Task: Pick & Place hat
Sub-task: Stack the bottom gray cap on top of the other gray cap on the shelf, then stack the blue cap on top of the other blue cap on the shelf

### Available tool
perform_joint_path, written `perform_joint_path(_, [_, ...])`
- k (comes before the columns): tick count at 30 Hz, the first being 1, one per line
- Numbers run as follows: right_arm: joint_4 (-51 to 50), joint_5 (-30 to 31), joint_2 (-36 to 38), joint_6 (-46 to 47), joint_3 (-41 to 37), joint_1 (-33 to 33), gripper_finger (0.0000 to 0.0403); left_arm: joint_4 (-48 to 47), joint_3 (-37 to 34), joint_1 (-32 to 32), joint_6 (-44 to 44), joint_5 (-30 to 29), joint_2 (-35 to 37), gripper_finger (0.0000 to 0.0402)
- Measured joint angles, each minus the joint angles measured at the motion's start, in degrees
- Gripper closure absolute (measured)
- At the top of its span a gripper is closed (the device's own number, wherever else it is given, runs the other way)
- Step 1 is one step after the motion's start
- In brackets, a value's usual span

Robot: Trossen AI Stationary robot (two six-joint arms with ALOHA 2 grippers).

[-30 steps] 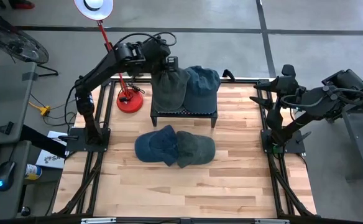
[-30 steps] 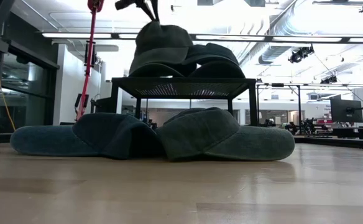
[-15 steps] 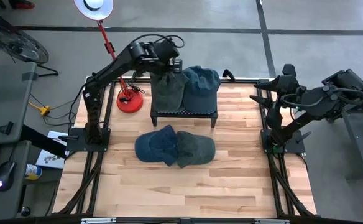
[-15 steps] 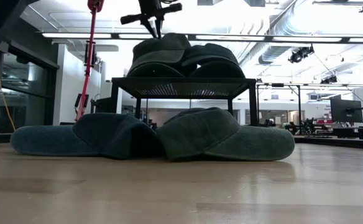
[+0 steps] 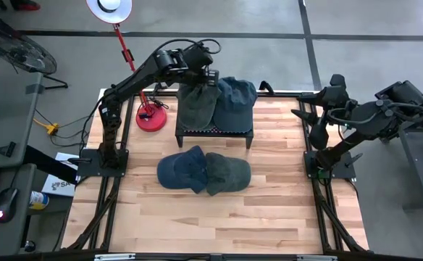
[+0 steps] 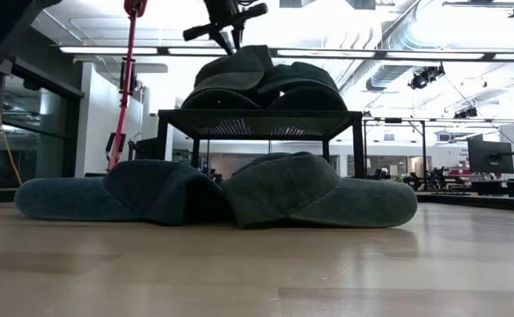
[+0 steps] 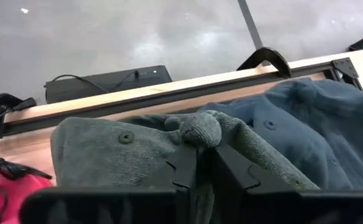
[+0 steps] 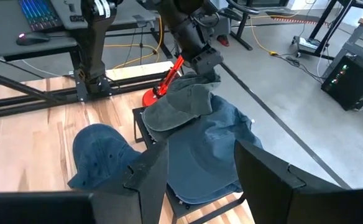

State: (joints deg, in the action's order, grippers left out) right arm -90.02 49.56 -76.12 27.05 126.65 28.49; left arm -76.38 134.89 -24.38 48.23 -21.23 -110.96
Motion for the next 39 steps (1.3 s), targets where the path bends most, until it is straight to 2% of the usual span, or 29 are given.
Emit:
perform_joint_path(8, [0.0,-0.22,0.0,1.63,0.0,0.0,0.0226,-0.15,0.0,0.02,-1.79,1.16,0.0,0.0298])
perform_joint_path(19, [0.0,-0.6,-0.04,3.24,0.0,-0.02,0.0226,-0.11,0.0,0.02,-7.71,4.03,0.2,0.0246])
perform_joint_path(28, [0.0,-0.87,-0.04,4.09,0.0,0.0,0.0226,-0.12,0.02,0.02,-11.1,5.22,0.59,0.0234])
perform_joint_path(39, [0.0,-0.9,-0.04,4.65,0.0,0.0,0.0226,0.56,0.11,0.02,-13.44,2.62,2.32,0.0234])
